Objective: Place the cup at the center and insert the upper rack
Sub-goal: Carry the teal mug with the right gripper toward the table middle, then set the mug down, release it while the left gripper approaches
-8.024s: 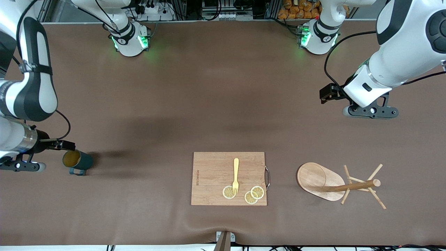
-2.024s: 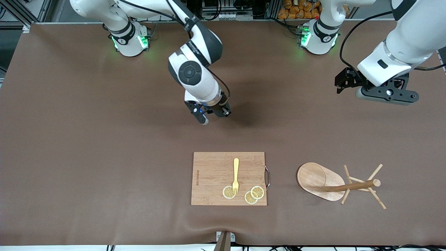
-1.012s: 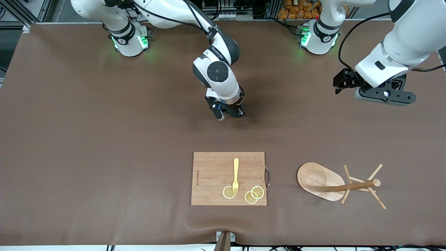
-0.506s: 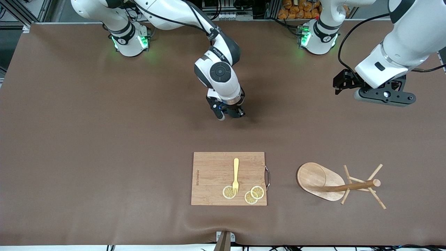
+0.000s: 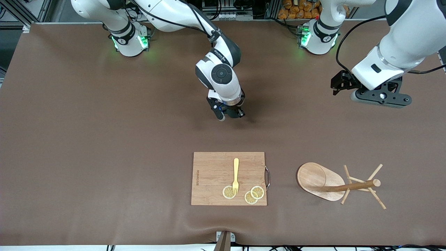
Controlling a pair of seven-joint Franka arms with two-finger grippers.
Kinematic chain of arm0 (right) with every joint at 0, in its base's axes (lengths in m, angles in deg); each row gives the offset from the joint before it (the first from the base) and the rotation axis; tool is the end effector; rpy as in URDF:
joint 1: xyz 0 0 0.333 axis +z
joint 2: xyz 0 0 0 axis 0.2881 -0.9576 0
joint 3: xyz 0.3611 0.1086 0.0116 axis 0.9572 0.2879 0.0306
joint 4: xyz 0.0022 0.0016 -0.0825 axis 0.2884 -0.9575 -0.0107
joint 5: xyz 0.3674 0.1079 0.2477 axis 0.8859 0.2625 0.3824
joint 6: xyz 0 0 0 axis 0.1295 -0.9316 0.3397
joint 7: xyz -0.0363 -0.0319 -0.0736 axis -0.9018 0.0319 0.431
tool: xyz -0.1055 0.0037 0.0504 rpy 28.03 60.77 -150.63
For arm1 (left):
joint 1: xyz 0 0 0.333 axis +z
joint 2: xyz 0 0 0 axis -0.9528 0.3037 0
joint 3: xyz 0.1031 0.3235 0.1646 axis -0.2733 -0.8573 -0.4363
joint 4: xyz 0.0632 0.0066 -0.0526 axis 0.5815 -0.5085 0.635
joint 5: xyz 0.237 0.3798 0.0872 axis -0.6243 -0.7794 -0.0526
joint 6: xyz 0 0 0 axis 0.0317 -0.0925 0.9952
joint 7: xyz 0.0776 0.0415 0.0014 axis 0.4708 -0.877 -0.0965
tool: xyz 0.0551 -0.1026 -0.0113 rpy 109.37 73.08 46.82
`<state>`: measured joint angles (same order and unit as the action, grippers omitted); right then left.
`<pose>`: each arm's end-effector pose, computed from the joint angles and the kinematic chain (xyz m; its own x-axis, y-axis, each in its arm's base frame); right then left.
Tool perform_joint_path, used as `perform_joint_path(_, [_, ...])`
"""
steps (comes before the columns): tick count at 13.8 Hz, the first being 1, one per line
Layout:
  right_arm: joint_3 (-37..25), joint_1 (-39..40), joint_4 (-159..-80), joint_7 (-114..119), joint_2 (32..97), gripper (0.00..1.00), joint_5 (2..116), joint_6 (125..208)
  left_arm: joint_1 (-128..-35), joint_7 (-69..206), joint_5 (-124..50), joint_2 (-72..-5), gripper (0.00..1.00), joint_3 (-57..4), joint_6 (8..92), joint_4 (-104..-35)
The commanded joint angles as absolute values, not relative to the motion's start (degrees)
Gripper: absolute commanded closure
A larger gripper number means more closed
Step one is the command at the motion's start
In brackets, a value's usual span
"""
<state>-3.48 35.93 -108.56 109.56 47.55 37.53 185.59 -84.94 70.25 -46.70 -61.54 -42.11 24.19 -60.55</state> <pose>0.5135 0.6274 0.2439 0.4691 -0.8625 -0.1897 -0.8819 -0.4689 -0.0492 0.6127 -0.1662 0.6392 0.9814 -0.1867 -0.0455 -0.1876 -0.9821 -0.0176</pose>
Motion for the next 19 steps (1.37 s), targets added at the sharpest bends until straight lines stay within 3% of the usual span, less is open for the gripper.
perform_joint_path(1, [-3.69,35.99,-107.04,111.09,46.85,0.21,36.47,185.21,-85.15,69.1,-46.83,-61.41,0.0,-42.08,24.74,-60.39])
perform_joint_path(2, [-3.69,35.9,-106.95,111.09,46.85,0.13,36.47,185.21,-85.07,69.1,-46.83,-61.41,0.0,-42.08,24.83,-60.48])
perform_joint_path(7, [-3.69,35.29,-105.11,111.09,47.11,0.13,36.56,182.33,-85.33,69.01,-46.83,-61.14,0.0,-42.08,24.83,-60.48])
perform_joint_path(8, [-3.78,35.2,-104.15,111.09,47.2,0.06,36.56,181.09,-85.15,69.01,-46.83,-61.14,0.0,-42.08,24.92,-60.48])
perform_joint_path(11, [-3.87,33.62,-100.81,111.0,47.64,0.0,36.56,174.51,-85.15,69.01,-46.83,-61.14,0.0,-42.08,24.92,-60.48])
perform_joint_path(19, [-4.13,27.47,-97.72,110.13,50.0,0.0,36.39,163.96,-85.06,69.01,-46.83,-60.61,0.0,-42.08,25.45,-60.65])
